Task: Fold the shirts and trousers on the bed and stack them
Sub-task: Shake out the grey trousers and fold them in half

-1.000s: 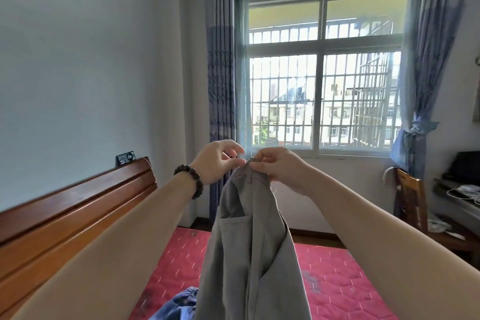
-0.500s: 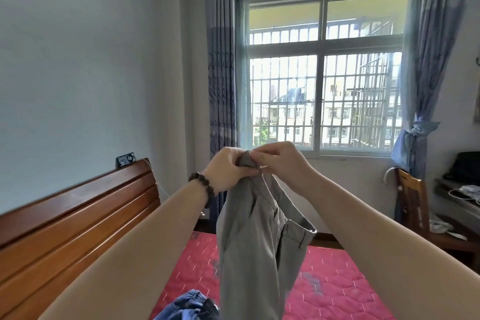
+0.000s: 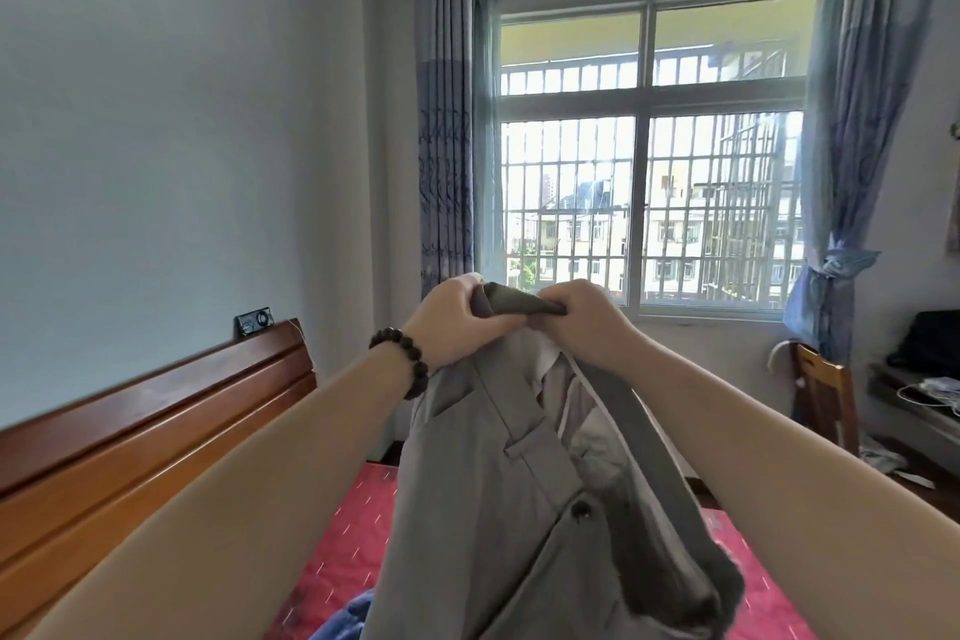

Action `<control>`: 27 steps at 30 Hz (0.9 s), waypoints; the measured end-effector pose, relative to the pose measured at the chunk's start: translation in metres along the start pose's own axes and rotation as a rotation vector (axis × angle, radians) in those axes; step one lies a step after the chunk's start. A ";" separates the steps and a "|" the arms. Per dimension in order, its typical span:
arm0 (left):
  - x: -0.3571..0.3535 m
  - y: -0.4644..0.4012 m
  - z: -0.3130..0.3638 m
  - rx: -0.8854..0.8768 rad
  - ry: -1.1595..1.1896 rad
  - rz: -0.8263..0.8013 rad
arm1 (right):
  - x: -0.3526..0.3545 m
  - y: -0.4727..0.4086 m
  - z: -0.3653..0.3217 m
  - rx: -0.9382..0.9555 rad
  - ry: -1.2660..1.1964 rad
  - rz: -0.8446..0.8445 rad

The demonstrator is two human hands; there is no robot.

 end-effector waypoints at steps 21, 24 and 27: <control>0.036 0.006 -0.035 0.122 -0.044 -0.036 | 0.019 0.085 0.160 -0.560 0.420 -0.113; 0.035 0.022 -0.046 0.188 -0.008 -0.084 | 0.033 0.082 0.169 -0.555 0.401 -0.087; 0.032 0.037 -0.052 0.199 -0.066 -0.155 | 0.039 0.074 0.166 -0.518 0.358 -0.067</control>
Point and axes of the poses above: each hand's wrist, its own y-axis away from the middle knuckle, its own x-axis out of the back of the hand, z = x × y, the point moved 4 cm from there along -y, towards the middle knuckle, and after that the axes turned 5 degrees about -x, right-handed, at the moved point
